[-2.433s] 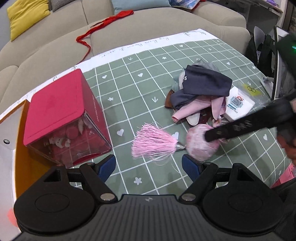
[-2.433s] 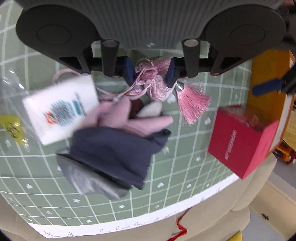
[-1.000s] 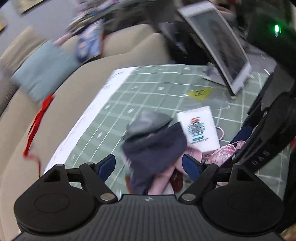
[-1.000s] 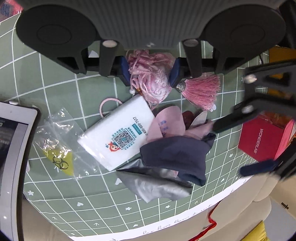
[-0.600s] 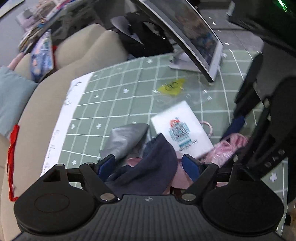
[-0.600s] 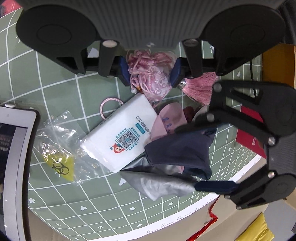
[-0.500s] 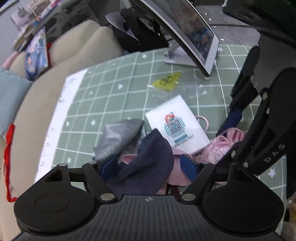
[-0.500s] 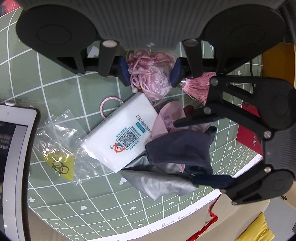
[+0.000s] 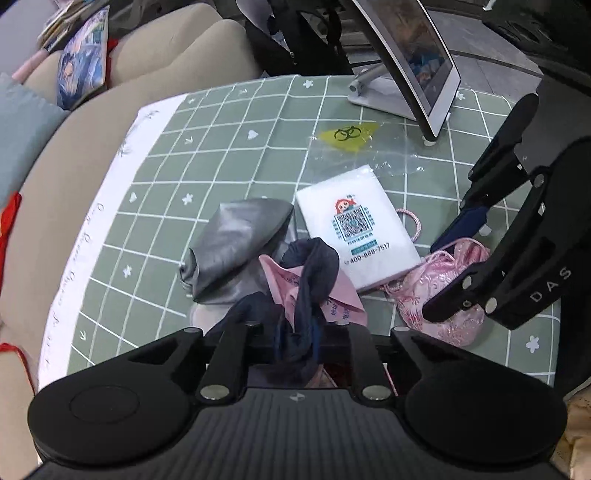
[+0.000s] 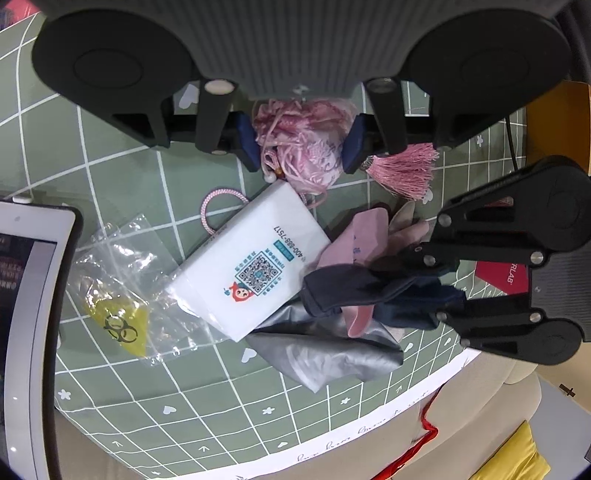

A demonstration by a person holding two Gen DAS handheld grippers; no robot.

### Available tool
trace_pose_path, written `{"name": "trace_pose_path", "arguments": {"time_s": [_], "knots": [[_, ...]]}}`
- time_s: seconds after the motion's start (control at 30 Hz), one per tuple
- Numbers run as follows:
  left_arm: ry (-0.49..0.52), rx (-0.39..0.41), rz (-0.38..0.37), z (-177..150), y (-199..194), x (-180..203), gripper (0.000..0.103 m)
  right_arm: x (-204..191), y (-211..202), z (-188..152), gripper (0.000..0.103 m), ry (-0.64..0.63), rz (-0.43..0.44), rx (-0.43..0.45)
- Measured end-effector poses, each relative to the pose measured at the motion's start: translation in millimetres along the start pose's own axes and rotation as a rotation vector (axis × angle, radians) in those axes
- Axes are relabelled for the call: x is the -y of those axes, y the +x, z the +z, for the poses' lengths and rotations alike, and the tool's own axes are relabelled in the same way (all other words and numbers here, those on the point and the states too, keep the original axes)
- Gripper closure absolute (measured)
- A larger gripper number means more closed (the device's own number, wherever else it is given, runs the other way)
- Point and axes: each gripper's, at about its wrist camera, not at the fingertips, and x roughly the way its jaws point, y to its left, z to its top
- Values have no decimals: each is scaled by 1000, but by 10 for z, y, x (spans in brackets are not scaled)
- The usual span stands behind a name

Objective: Organize soft objects
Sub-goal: 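Lift and carry the navy cloth and pink pouch with both tools toward the white box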

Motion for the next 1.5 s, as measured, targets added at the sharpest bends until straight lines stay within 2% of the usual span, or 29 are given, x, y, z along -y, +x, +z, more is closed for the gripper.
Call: {"name": "trace_pose_path", "arguments": {"time_s": [0.07, 0.2, 0.33, 0.4, 0.6, 0.7, 0.8, 0.9, 0.97, 1.1, 1.3, 1.43, 1.5], "knots": [[-17, -14, -8, -17, 13, 17, 95, -7, 0, 10, 55, 0, -2, 1], [-95, -57, -23, -33, 48, 2, 96, -14, -6, 23, 55, 2, -2, 3], [-239, -59, 57, -54, -6, -60, 97, -23, -15, 10, 55, -2, -4, 3], [-329, -63, 67, -68, -52, -136, 97, -25, -14, 9, 55, -3, -6, 2], [-598, -76, -18, -180, -197, -379, 99, -49, -5, 2, 54, -8, -17, 1], [-646, 9, -83, -253, -356, -423, 98, -60, -11, 1, 54, -9, -27, 3], [-699, 12, -59, -306, -461, -500, 98, -67, -14, -9, 53, -10, -31, 6], [-818, 43, -117, -417, -567, -651, 98, -67, -55, -11, 58, -11, -47, 22], [-882, 80, -150, -486, -656, -733, 98, -59, -121, -6, 67, -3, -52, 45], [-901, 118, -60, -528, -783, -782, 98, -69, -273, -10, 77, 11, -4, 104], [-962, 204, -60, -644, -1090, -866, 98, -71, -331, -12, 81, 21, 25, 127], [-1005, 226, -59, -735, -1285, -831, 98, -51, -409, 3, 94, 41, 82, 165], [-998, 257, -57, -797, -1405, -764, 98, -68, -439, -5, 95, 36, 87, 177]]}}
